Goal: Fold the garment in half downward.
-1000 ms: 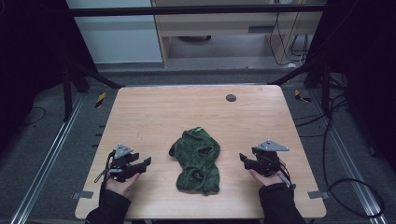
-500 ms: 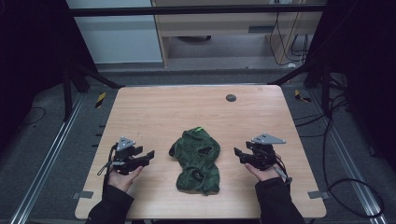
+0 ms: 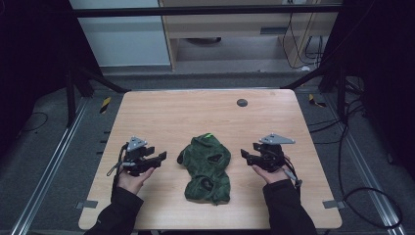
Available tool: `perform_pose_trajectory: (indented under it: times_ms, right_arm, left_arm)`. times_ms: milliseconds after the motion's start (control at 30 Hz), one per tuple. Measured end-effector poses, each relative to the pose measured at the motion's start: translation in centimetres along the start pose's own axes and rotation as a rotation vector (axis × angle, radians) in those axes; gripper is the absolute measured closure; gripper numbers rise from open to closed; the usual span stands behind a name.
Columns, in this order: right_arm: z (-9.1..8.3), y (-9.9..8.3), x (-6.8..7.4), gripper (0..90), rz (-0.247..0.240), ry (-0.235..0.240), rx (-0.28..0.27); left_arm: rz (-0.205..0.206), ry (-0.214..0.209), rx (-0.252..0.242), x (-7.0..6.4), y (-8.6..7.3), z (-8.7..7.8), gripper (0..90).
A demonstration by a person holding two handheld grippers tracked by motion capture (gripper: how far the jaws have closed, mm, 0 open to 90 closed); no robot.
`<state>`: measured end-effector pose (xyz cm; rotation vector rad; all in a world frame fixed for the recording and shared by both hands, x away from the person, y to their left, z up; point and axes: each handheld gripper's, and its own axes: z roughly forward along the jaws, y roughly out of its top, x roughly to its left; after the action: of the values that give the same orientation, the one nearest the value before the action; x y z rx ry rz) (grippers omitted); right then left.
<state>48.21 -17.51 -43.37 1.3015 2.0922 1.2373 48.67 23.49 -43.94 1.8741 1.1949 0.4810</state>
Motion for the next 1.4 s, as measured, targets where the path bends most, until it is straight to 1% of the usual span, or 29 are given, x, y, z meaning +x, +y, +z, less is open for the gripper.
perform_pose_trajectory:
  times_ms: [100, 233, 300, 467, 667, 700, 733, 967, 1033, 1067, 1133, 1267, 1300, 1400]
  right_arm:
    - [0.5, 0.6, 0.2, 42.7, -0.006, 0.006, 0.000]
    - [0.8, 1.1, 0.3, 42.8, -0.015, 0.009, -0.001]
    - [0.9, 1.2, 0.3, 42.7, -0.011, 0.010, 0.001]
    - [1.6, 1.8, 0.5, 42.9, -0.016, 0.019, 0.007]
    - [2.4, 2.0, 0.6, 43.0, -0.013, 0.026, 0.014]
    - [2.5, 2.1, 0.5, 43.0, -0.019, 0.025, 0.013]
    - [2.6, 2.2, 0.6, 43.1, -0.015, 0.027, 0.016]
    - [3.5, 2.4, 0.7, 43.2, -0.022, 0.028, 0.023]
    - [3.8, 2.5, 0.8, 43.3, -0.020, 0.028, 0.028]
    - [3.9, 2.6, 0.8, 43.3, -0.029, 0.027, 0.027]
    - [4.3, 2.7, 0.9, 43.6, -0.024, 0.029, 0.030]
    - [4.7, 2.7, 0.8, 43.9, -0.020, 0.030, 0.037]
    - [4.9, 2.7, 0.8, 44.0, -0.025, 0.027, 0.040]
    - [5.3, 2.6, 0.6, 44.4, -0.017, 0.027, 0.048]
  left_arm:
    - [0.004, -0.006, -0.001, -0.1, 0.7, 0.4, 42.6]
    - [0.006, -0.010, -0.001, -0.3, 1.1, 0.7, 42.8]
    - [0.007, -0.012, 0.002, -0.4, 1.3, 1.0, 42.9]
    - [0.021, -0.009, 0.007, -0.8, 1.8, 1.7, 43.3]
    - [0.024, -0.017, 0.012, -1.2, 2.3, 2.7, 43.3]
    - [0.026, -0.019, 0.011, -1.3, 2.4, 2.8, 43.3]
    - [0.027, -0.020, 0.012, -1.4, 2.4, 2.9, 43.4]
    - [0.029, -0.028, 0.015, -1.7, 3.0, 4.0, 43.6]
    - [0.032, -0.029, 0.020, -1.8, 3.1, 4.3, 43.6]
    - [0.036, -0.031, 0.024, -1.9, 3.1, 4.4, 43.6]
    - [0.039, -0.037, 0.025, -2.0, 3.2, 4.9, 43.9]
    - [0.046, -0.035, 0.035, -2.1, 3.3, 5.3, 44.3]
    - [0.047, -0.036, 0.036, -2.1, 3.3, 5.5, 44.4]
    - [0.050, -0.032, 0.039, -2.1, 3.4, 5.8, 44.9]
